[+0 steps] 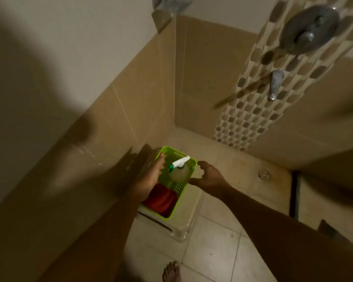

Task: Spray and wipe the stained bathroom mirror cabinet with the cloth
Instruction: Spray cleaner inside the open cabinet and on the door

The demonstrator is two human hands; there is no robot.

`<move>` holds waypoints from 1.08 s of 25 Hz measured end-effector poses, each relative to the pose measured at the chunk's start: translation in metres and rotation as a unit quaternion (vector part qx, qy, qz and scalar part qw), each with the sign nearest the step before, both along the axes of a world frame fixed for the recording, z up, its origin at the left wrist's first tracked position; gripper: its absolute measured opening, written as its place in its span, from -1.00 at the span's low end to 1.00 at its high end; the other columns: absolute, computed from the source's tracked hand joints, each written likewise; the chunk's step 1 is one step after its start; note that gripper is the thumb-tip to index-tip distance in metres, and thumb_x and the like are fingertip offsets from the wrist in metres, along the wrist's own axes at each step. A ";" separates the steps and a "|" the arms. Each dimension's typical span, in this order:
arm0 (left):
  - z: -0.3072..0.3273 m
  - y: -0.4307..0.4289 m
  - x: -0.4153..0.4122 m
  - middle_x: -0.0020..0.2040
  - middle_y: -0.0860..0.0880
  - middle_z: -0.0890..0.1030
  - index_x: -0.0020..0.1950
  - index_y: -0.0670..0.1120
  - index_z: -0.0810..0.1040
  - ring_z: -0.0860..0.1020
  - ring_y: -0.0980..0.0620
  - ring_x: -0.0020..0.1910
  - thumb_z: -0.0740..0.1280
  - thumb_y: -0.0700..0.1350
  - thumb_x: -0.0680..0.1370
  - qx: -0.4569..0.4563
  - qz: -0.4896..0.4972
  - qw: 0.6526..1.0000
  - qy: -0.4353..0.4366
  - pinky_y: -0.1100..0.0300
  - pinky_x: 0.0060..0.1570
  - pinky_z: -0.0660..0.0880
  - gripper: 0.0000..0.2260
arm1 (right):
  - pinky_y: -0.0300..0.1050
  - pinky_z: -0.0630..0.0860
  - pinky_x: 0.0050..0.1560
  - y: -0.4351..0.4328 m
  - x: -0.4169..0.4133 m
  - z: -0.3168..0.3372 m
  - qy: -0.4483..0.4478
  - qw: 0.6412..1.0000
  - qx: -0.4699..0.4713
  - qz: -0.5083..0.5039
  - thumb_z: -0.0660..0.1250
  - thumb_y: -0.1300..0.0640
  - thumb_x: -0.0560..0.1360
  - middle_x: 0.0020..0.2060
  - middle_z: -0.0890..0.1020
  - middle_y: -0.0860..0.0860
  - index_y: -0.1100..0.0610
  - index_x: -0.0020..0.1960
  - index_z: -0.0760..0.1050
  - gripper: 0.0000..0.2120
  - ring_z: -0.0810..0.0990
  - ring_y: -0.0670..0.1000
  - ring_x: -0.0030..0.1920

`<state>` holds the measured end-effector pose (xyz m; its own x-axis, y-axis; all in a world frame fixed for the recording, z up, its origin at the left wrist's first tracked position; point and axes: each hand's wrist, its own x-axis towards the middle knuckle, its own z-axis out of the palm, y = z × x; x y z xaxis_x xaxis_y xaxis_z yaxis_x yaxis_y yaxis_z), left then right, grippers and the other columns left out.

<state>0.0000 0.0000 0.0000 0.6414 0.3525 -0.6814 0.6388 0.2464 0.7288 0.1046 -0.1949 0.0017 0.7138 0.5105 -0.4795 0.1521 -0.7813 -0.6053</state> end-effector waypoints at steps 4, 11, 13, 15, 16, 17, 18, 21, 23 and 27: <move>-0.043 -0.001 0.010 0.58 -0.04 0.36 0.63 0.07 0.27 0.34 -0.02 0.53 -0.03 0.40 0.62 -0.085 0.035 0.996 0.002 -0.10 0.56 0.14 -0.33 | -0.16 0.48 0.02 0.033 -0.010 -0.044 0.032 0.993 0.084 -0.071 0.62 0.08 0.42 0.20 0.65 -0.03 0.02 0.44 0.50 -0.37 0.58 -0.04 0.04; -0.063 -0.001 0.021 0.66 -0.23 0.13 0.66 -0.18 0.13 0.05 -0.19 0.66 -0.07 0.48 0.59 -0.248 0.106 0.962 -0.044 -0.16 0.62 -0.06 -0.10 | -0.04 0.52 -0.14 0.062 -0.006 -0.085 0.004 0.984 0.116 -0.133 0.55 0.15 0.46 -0.25 0.62 -0.16 -0.08 0.11 0.63 -0.73 0.58 -0.05 -0.26; -0.057 -0.001 0.021 0.65 -0.22 0.17 0.66 -0.16 0.16 0.09 -0.15 0.65 -0.07 0.48 0.59 -0.297 0.120 0.946 -0.051 -0.18 0.62 -0.05 -0.12 | -0.01 0.54 -0.08 0.062 -0.004 -0.084 -0.001 0.985 0.119 -0.124 0.55 0.12 0.47 -0.16 0.67 -0.07 0.01 0.18 0.66 -0.71 0.60 -0.01 -0.18; -0.046 -0.003 0.021 0.65 -0.16 0.19 0.66 -0.12 0.17 0.14 -0.07 0.64 -0.10 0.45 0.61 -0.253 0.091 0.961 -0.059 -0.16 0.62 -0.05 -0.17 | 0.05 0.57 -0.03 0.059 -0.004 -0.074 0.007 0.982 0.139 -0.124 0.55 0.15 0.48 -0.12 0.70 -0.03 0.02 0.17 0.67 -0.72 0.60 0.00 -0.18; -0.040 -0.005 0.020 0.65 -0.12 0.21 0.66 -0.11 0.19 0.15 -0.05 0.64 -0.11 0.42 0.63 -0.209 0.070 0.974 -0.061 -0.15 0.62 -0.05 -0.21 | 0.07 0.59 -0.02 0.057 -0.004 -0.068 0.011 0.980 0.152 -0.129 0.55 0.16 0.48 -0.11 0.71 -0.03 0.02 0.17 0.67 -0.73 0.59 -0.02 -0.20; -0.031 -0.010 0.019 0.64 -0.07 0.25 0.64 -0.09 0.24 0.19 -0.03 0.62 -0.11 0.37 0.65 -0.164 0.057 0.983 -0.064 -0.13 0.61 -0.03 -0.27 | 0.07 0.59 -0.02 0.053 -0.004 -0.058 0.013 0.976 0.169 -0.135 0.55 0.16 0.49 -0.11 0.72 -0.05 0.00 0.18 0.67 -0.72 0.59 -0.04 -0.23; -0.022 -0.014 0.017 0.59 -0.02 0.33 0.59 -0.05 0.33 0.25 -0.01 0.59 -0.08 0.30 0.68 -0.121 0.048 0.989 -0.065 -0.10 0.59 0.05 -0.37 | 0.05 0.59 -0.04 0.047 -0.005 -0.046 0.011 0.974 0.183 -0.136 0.55 0.16 0.49 -0.11 0.72 -0.08 -0.04 0.18 0.66 -0.71 0.58 -0.06 -0.26; 0.017 -0.035 0.013 0.31 0.08 0.58 0.25 0.07 0.57 0.51 0.05 0.33 0.20 -0.03 0.71 -0.008 0.010 0.995 -0.096 0.22 0.22 0.43 -0.81 | 0.06 0.61 0.02 0.020 0.000 0.005 0.004 0.966 0.227 -0.127 0.56 0.15 0.50 -0.04 0.72 -0.13 -0.07 0.17 0.65 -0.71 0.60 -0.08 -0.26; 0.054 -0.058 0.010 0.22 0.00 0.66 0.33 -0.04 0.57 0.59 0.12 0.15 0.29 -0.26 0.63 0.055 -0.055 0.989 -0.127 0.40 0.01 0.47 -0.70 | 0.13 0.62 0.13 -0.011 0.002 0.051 -0.001 0.960 0.256 -0.116 0.55 0.18 0.51 0.05 0.74 -0.04 0.07 0.22 0.67 -0.71 0.65 -0.01 -0.16; 0.158 -0.144 -0.001 0.23 -0.07 0.68 0.40 -0.03 0.54 0.62 0.07 0.20 0.31 -0.42 0.54 0.109 -0.170 0.959 -0.200 0.24 0.13 0.53 -0.51 | 0.00 0.62 0.00 -0.110 -0.003 0.167 -0.048 0.945 0.313 -0.082 0.52 0.21 0.54 0.01 0.76 0.00 0.15 0.22 0.66 -0.74 0.65 -0.02 -0.11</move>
